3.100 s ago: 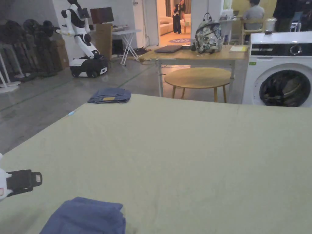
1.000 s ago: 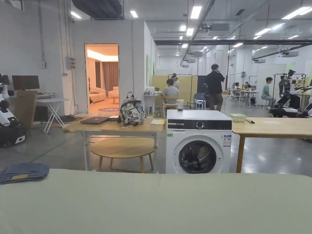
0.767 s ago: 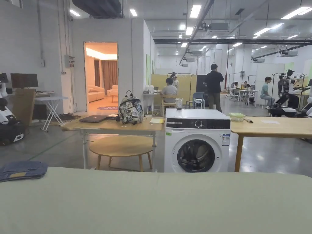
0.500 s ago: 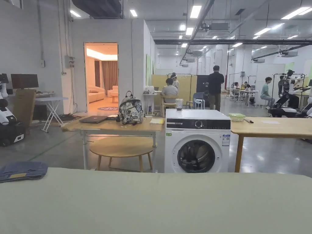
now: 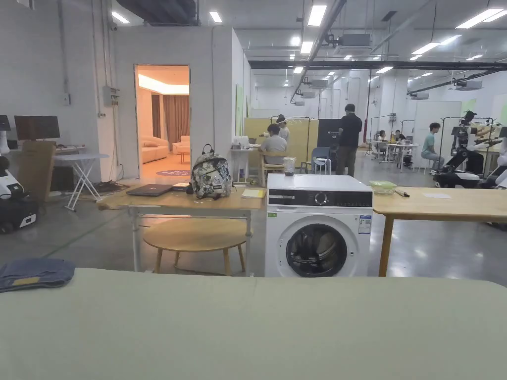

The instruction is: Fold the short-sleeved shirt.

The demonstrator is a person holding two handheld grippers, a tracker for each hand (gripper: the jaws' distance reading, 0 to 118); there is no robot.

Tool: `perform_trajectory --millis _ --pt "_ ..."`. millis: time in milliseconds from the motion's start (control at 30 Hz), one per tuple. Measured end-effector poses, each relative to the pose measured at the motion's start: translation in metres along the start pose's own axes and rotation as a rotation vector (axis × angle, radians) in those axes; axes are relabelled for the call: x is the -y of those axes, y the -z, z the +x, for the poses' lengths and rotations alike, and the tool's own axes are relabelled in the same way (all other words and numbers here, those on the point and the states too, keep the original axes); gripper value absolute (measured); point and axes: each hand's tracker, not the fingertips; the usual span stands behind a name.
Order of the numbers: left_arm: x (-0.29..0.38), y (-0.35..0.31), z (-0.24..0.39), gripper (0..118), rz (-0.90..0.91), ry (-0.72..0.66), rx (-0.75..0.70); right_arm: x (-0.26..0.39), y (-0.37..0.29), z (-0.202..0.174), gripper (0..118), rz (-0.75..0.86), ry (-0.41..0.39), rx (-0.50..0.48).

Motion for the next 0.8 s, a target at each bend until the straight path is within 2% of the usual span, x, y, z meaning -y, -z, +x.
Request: perform_trajectory --millis 67,167,333,467,633,800 --pt "0.0 0.0 0.001 101 -0.006 0.003 0.007 0.0 0.0 0.001 104 0.0 0.02 -0.006" --pt "0.002 0.001 0.002 101 -0.008 0.002 0.023 -0.002 0.002 0.002 104 -0.041 0.094 -0.012" --pt "0.004 0.003 0.004 101 -0.021 -0.013 0.04 -0.007 0.01 0.005 104 -0.183 0.17 0.035" --pt "0.004 0.003 0.006 101 -0.027 -0.003 0.042 -0.003 0.014 0.012 104 -0.193 0.237 -0.049" --pt "0.006 0.004 0.006 101 -0.035 0.003 0.045 -0.002 0.019 0.016 104 -0.212 0.245 -0.049" --pt "0.008 0.005 0.007 101 -0.043 0.002 0.046 0.002 0.022 0.02 104 -0.21 0.292 -0.087"
